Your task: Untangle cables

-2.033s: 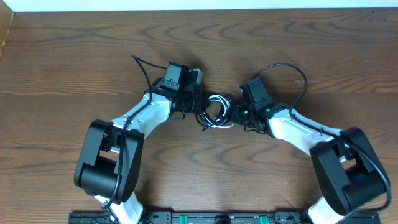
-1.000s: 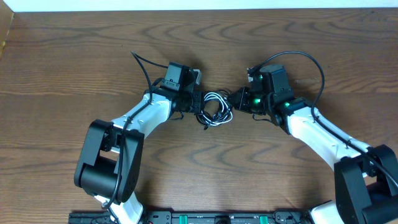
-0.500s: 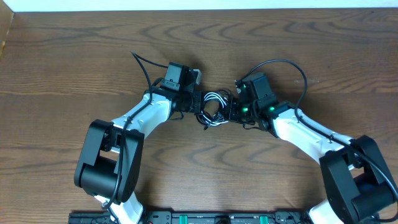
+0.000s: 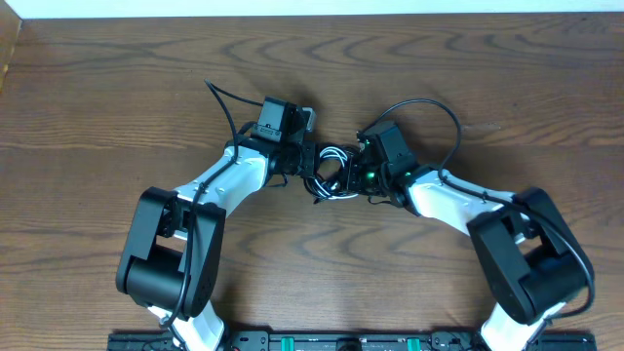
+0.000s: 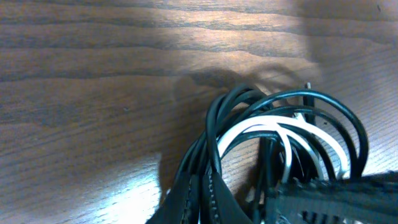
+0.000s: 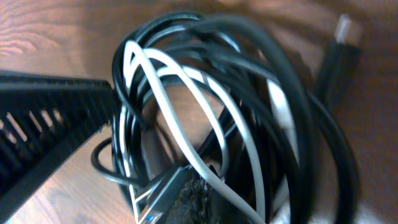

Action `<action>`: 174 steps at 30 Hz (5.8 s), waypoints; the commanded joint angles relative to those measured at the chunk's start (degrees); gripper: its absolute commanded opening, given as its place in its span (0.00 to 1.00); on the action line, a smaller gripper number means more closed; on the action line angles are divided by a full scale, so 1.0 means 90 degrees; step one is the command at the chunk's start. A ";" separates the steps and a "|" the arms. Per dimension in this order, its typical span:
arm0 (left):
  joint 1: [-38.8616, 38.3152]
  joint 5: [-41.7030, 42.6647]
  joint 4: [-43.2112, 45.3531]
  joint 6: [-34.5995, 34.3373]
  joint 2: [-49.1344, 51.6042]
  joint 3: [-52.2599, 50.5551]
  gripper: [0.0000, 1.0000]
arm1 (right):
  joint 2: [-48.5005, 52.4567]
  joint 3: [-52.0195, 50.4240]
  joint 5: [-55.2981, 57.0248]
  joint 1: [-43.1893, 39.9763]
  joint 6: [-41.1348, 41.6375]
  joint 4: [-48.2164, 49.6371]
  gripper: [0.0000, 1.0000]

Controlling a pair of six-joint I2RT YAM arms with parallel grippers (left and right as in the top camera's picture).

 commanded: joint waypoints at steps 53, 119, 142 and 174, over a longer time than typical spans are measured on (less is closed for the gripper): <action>0.0022 -0.0223 -0.0046 0.0068 0.0114 -0.0083 0.12 | 0.0840 0.0000 0.1010 0.0168 0.0022 -0.0129 0.01; 0.1025 -0.0663 -0.1418 -0.0748 -0.1052 0.0032 0.30 | -0.1275 0.2307 -0.1185 -0.0211 -0.3072 -0.3614 0.01; 0.1421 0.5525 0.0039 -0.1613 -0.1054 0.0032 0.46 | -0.0673 0.2055 -0.7560 -0.1804 -0.4218 -0.2361 0.01; 0.0619 0.4816 0.1885 -0.3269 -0.1054 0.0032 0.47 | -0.0673 0.2055 -0.7555 -0.1795 -0.3500 -0.2358 0.01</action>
